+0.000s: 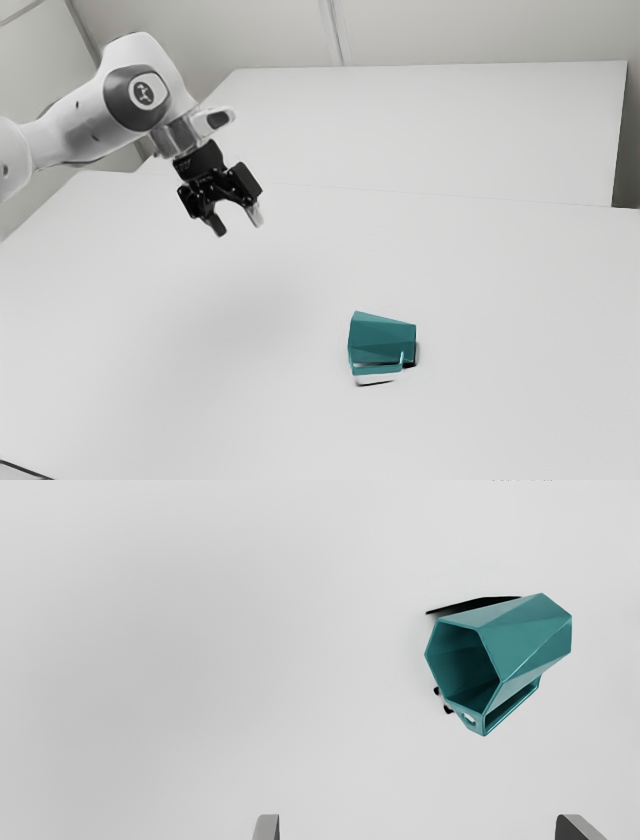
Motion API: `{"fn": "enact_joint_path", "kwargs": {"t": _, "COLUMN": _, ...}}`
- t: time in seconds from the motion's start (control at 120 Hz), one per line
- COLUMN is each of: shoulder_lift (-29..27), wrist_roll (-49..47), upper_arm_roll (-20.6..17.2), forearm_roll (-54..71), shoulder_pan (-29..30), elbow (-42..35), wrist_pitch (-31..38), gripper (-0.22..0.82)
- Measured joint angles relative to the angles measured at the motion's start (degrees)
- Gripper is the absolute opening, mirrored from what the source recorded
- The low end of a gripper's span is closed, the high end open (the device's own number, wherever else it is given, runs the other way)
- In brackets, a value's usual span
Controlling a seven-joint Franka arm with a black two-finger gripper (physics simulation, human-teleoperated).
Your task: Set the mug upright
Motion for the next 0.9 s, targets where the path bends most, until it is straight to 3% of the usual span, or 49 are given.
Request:
{"fn": "enact_joint_path", "kwargs": {"t": 0.183, "shoulder_lift": -0.71, "wrist_roll": 1.33, "upper_arm_roll": -4.49, "forearm_roll": -7.34, "shoulder_pan": 1.95, "elbow": -10.15, "wrist_pitch": 10.06, "gripper": 0.6}}
{"fn": "enact_joint_path", "kwargs": {"t": 0.367, "shoulder_lift": -0.01, "wrist_roll": 2.51, "upper_arm_roll": -8.21, "forearm_roll": -16.18, "shoulder_pan": 0.27, "elbow": -19.18, "wrist_pitch": 22.64, "gripper": 0.6}}
{"fn": "enact_joint_path", "kwargs": {"t": 0.567, "shoulder_lift": 4.17, "wrist_roll": 4.02, "upper_arm_roll": -12.83, "forearm_roll": -25.88, "shoulder_pan": -1.29, "elbow": -20.59, "wrist_pitch": 31.33, "gripper": 0.6}}
{"fn": "enact_joint_path", "kwargs": {"t": 0.9, "shoulder_lift": 8.94, "wrist_roll": 10.75, "upper_arm_roll": -14.85, "forearm_roll": -37.66, "shoulder_pan": -0.83, "elbow": -21.32, "wrist_pitch": 36.53, "gripper": 0.6}}
